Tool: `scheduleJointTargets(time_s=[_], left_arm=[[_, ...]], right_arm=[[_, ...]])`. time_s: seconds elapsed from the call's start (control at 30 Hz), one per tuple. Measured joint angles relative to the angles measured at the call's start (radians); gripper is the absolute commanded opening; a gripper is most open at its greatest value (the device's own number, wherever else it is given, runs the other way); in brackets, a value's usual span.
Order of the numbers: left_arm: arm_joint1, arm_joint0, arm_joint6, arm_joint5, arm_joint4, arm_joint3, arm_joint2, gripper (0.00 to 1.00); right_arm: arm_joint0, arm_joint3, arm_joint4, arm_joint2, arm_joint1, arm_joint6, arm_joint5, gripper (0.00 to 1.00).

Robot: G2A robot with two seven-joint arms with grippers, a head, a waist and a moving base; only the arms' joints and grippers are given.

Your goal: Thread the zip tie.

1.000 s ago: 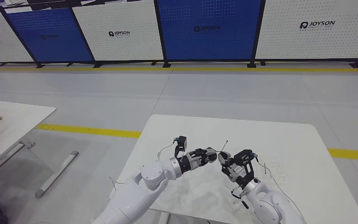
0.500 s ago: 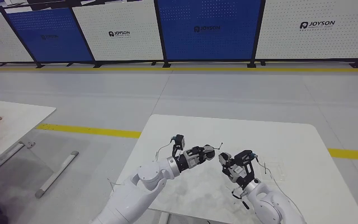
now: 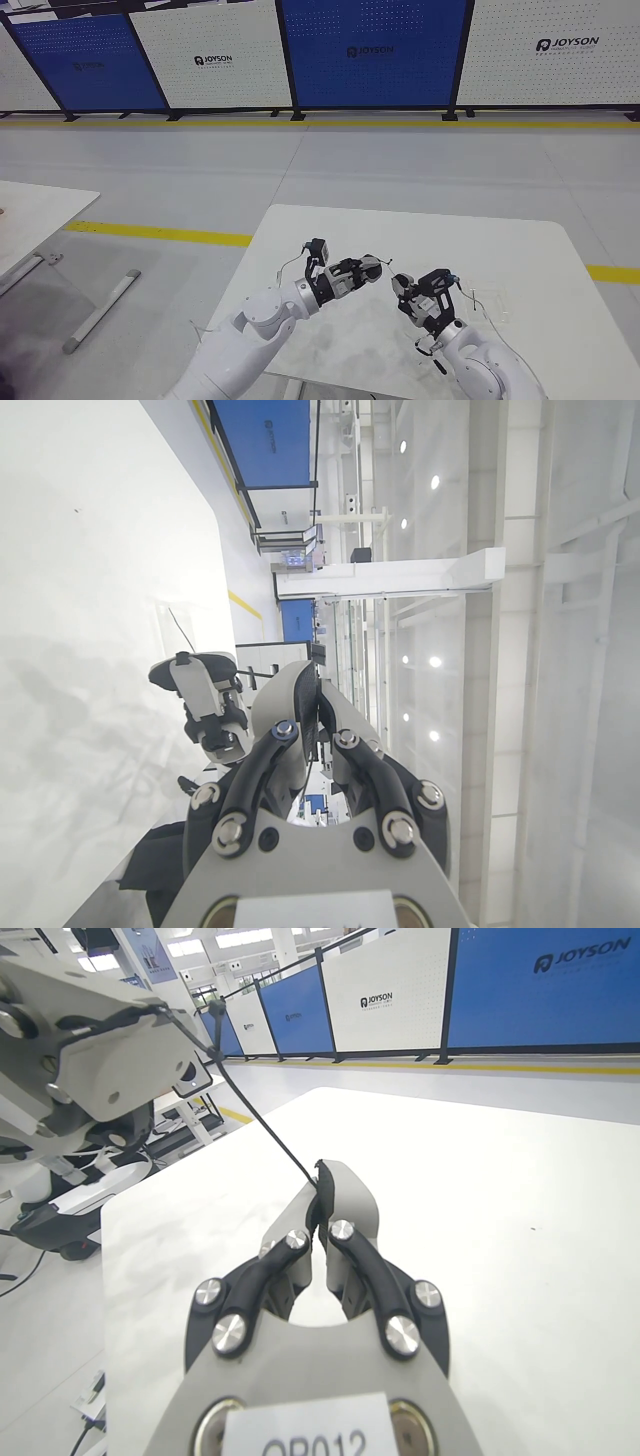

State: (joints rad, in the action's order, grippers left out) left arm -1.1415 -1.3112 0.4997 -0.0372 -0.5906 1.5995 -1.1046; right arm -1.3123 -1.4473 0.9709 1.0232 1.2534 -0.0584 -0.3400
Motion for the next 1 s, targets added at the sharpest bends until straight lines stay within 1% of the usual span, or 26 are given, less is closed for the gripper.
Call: scheduleJointTargets(time_s=[0.57, 0.6, 0.63, 0.77, 0.83, 1.0], left_arm=[[-0.001, -0.01, 0.008, -0.016, -0.002, 0.014, -0.004, 0.0], [-0.001, -0.01, 0.008, -0.016, 0.0, 0.015, -0.004, 0.0], [-0.001, -0.011, 0.008, -0.013, 0.004, 0.014, -0.004, 0.0], [-0.001, -0.006, -0.004, 0.01, 0.011, 0.007, 0.0, 0.0], [-0.002, -0.002, -0.013, 0.018, 0.008, 0.002, 0.001, 0.0], [-0.003, 0.0, -0.034, 0.016, 0.001, -0.01, -0.008, 0.0]], right_arm=[[-0.002, -0.003, 0.004, 0.002, 0.0, -0.003, 0.0, 0.0], [-0.002, -0.004, 0.002, 0.001, 0.0, 0.0, 0.0, 0.05], [-0.003, -0.007, -0.004, 0.001, 0.0, 0.007, 0.0, 1.0], [-0.006, -0.016, -0.014, -0.002, -0.004, 0.033, 0.0, 1.0], [-0.013, -0.017, -0.028, 0.008, -0.006, 0.054, 0.0, 1.0], [-0.042, -0.034, -0.06, 0.042, -0.013, 0.108, 0.0, 1.0]])
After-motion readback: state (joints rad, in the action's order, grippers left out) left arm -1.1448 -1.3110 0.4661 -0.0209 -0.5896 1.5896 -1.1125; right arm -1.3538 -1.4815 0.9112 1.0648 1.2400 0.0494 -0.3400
